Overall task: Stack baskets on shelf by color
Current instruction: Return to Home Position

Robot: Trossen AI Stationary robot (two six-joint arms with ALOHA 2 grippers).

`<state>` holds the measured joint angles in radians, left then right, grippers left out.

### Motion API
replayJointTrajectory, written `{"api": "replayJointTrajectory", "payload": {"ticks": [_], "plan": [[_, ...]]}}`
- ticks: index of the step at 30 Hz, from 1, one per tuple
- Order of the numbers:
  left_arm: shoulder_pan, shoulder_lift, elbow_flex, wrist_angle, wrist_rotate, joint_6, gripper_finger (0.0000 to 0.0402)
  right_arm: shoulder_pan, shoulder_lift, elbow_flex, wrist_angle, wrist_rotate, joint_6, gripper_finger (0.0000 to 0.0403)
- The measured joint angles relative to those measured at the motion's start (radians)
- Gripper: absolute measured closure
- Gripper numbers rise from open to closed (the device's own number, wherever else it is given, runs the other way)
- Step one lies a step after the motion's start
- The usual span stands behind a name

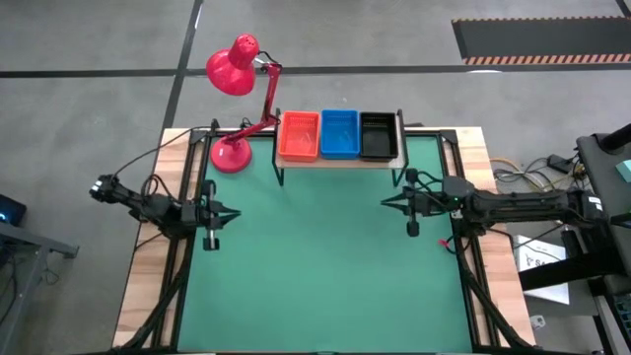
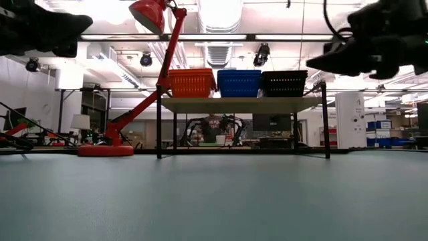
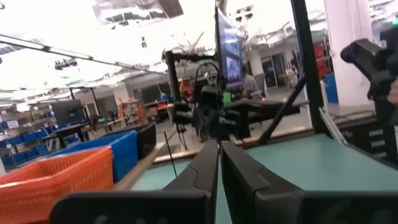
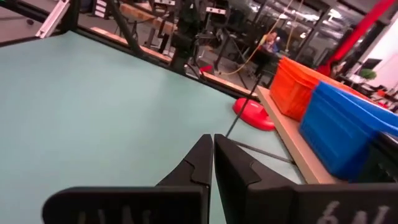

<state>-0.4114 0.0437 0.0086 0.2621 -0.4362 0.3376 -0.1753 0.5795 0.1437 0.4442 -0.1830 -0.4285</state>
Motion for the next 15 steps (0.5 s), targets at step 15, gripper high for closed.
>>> {"api": "replayJointTrajectory", "payload": {"ticks": [15], "plan": [[0.0, 0.037, -0.002, -0.028, 0.0, -0.016, 0.0398, -0.002, -0.376, -0.131, -0.105, 0.002, -0.026, 0.0394]]}}
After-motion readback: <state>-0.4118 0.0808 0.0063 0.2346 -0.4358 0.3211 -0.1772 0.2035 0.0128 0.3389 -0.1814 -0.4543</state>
